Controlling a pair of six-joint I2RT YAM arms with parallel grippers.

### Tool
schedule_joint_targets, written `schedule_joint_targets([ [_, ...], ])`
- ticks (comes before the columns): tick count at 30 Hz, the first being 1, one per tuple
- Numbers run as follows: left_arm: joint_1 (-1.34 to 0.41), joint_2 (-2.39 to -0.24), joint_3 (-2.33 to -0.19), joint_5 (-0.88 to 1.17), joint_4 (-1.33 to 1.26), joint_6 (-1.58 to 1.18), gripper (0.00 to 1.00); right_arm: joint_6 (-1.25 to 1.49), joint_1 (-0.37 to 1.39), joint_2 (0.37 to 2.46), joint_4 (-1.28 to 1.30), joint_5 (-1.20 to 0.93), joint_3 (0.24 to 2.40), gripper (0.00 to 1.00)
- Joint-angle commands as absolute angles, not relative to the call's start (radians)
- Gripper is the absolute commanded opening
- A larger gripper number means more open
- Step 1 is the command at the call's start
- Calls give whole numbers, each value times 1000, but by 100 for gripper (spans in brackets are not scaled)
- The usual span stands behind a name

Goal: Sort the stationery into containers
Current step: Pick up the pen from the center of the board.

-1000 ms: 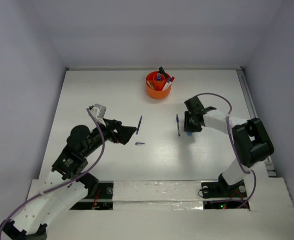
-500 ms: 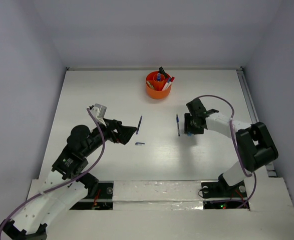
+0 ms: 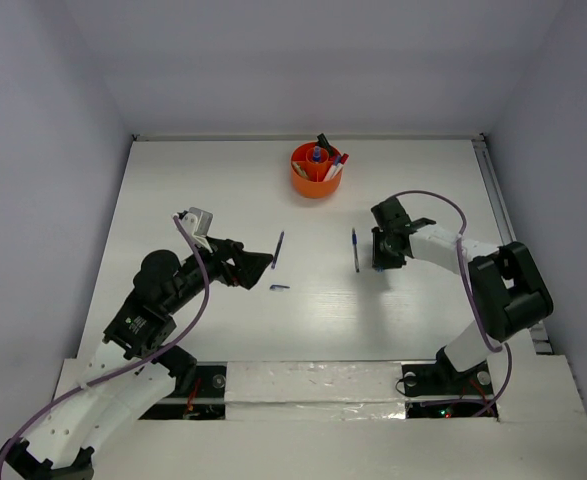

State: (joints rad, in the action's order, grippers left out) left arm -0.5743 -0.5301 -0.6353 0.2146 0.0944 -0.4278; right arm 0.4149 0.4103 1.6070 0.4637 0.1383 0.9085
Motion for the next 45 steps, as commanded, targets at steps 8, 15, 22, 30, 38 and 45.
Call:
schedule_joint_targets([
  [8, -569, -572, -632, 262, 18, -437, 99, 362, 407, 1389, 564, -19, 977, 13],
  [15, -603, -629, -580, 331, -87, -486, 99, 318, 407, 1250, 618, -467, 1031, 12],
  [22, -849, -785, -517, 99, -317, -589, 99, 322, 407, 1223, 626, -649, 1052, 8],
  [30, -885, -1021, -558, -61, -506, -627, 99, 321, 428, 1184, 572, -617, 965, 8],
  [38, -885, -1190, -678, -23, -589, -621, 99, 316, 477, 1189, 548, -620, 936, 7],
  [45, -885, -1270, -706, -17, -649, -640, 99, 321, 518, 1203, 506, -655, 923, 5],
])
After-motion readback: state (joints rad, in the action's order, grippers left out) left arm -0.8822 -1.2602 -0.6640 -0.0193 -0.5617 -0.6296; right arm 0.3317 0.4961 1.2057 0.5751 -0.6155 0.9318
